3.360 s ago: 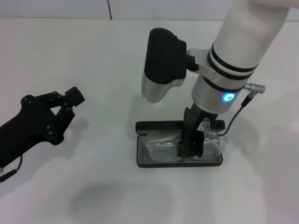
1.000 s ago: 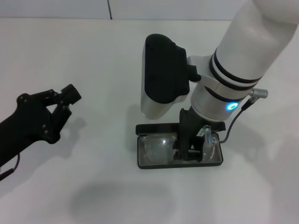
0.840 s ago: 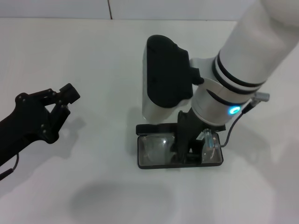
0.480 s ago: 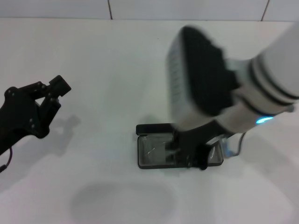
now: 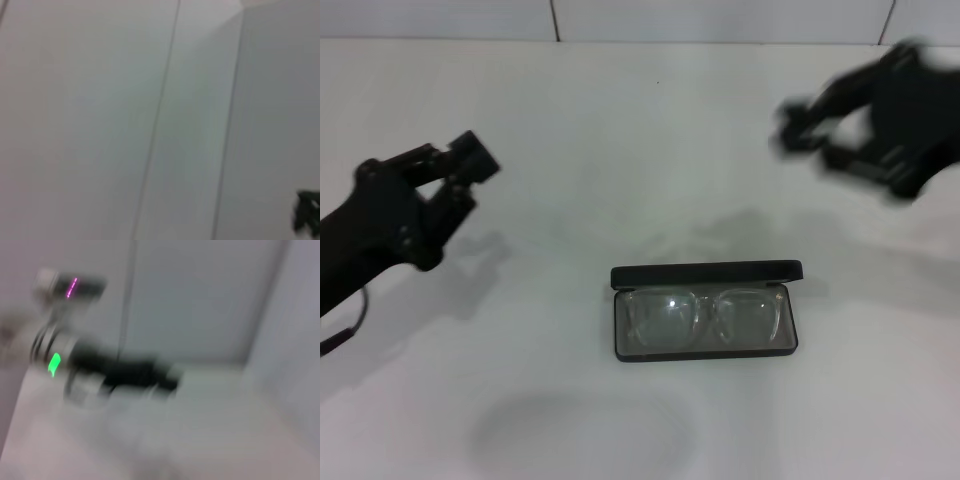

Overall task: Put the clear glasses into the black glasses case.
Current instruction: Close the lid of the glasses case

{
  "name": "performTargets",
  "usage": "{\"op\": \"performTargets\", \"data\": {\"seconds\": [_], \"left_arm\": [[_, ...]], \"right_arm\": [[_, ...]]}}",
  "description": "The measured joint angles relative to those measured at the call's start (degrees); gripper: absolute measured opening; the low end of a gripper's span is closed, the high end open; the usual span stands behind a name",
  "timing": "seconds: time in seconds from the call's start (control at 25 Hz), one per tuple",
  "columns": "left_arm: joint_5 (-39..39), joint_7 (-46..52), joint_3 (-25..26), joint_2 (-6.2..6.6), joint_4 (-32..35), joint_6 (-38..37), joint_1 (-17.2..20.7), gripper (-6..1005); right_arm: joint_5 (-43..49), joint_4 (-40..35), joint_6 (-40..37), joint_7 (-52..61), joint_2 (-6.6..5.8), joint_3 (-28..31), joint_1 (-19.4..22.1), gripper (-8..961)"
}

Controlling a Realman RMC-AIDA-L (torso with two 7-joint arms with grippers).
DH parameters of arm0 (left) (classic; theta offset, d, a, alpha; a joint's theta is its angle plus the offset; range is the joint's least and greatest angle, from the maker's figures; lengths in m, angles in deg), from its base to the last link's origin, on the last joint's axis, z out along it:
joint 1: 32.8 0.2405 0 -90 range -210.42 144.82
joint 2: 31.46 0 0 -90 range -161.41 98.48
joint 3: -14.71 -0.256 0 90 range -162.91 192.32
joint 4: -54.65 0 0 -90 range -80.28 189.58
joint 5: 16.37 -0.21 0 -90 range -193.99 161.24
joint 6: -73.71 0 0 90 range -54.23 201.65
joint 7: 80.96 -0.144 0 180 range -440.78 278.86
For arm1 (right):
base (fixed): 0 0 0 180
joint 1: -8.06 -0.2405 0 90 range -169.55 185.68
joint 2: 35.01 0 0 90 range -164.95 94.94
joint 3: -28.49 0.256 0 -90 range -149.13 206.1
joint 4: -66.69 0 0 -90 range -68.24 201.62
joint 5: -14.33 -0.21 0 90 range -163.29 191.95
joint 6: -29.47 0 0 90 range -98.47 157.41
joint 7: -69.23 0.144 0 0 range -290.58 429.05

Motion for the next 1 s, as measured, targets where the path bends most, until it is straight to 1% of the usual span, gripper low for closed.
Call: {"op": "performTargets", "data": {"seconds": [0.08, 0.12, 0.2, 0.24, 0.28, 0.32, 0.44, 0.52, 0.6, 0.68, 0.84, 1.0], "left_arm": [[-1.77, 1.09, -0.19, -0.01, 0.02, -0.05, -1.79, 139], [-2.69, 1.45, -0.28, -0.04, 0.03, -0.06, -2.75, 149], [-5.47, 2.42, -1.22, -0.16, -0.36, 0.07, -6.04, 170], [-6.66, 2.96, -2.42, -0.26, -0.75, 0.53, -8.07, 180], [-7.31, 3.29, -3.68, -0.28, -1.28, 1.25, -9.64, 190], [-7.63, 3.56, -5.25, -0.3, -1.9, 2.15, -11.35, 201], [-7.84, 3.96, -9.14, -0.33, -3.99, 5.69, -14.85, 202], [-7.85, 4.51, -11.59, -0.33, -4.8, 8.22, -16.36, 193], [-7.87, 5.66, -14.69, -0.31, -5.04, 10.85, -17.65, 188], [-7.88, 6.18, -16.37, -0.33, -5.05, 12.66, -18.14, 187], [-7.65, 7.62, -21.93, -0.6, -5.09, 18.32, -19.34, 186], [-7.09, 9.13, -25.24, -0.94, -5.4, 22.6, -19.92, 187]], "right_arm": [[-8.1, 5.88, 0.07, -5.34, -0.15, 6.32, 1.44, 171], [-12.33, 10.54, -0.4, -7.72, -0.23, 10.3, 1.95, 171], [-18.43, 20.02, -2.43, -11.31, -0.31, 18.27, 2.27, 171], [-20.12, 24.0, -3.98, -13.02, -0.33, 21.73, 2.15, 171], [-22.11, 29.94, -7.5, -16.83, -0.33, 26.73, 1.7, 171], [-22.8, 34.22, -10.27, -20.0, -0.32, 30.42, 1.34, 171], [-24.1, 46.6, -16.94, -28.43, -0.3, 40.64, 0.34, 171], [-24.39, 52.7, -19.08, -31.24, -0.31, 45.61, 0.23, 171], [-24.15, 57.76, -19.82, -33.27, -0.46, 48.31, 0.56, 171], [-23.8, 59.43, -19.91, -34.04, -0.49, 48.58, 0.72, 171], [-22.59, 62.74, -20.03, -35.19, -0.52, 48.51, 0.81, 171], [-22.34, 64.4, -20.28, -35.29, -0.54, 48.51, 0.7, 171]]}}
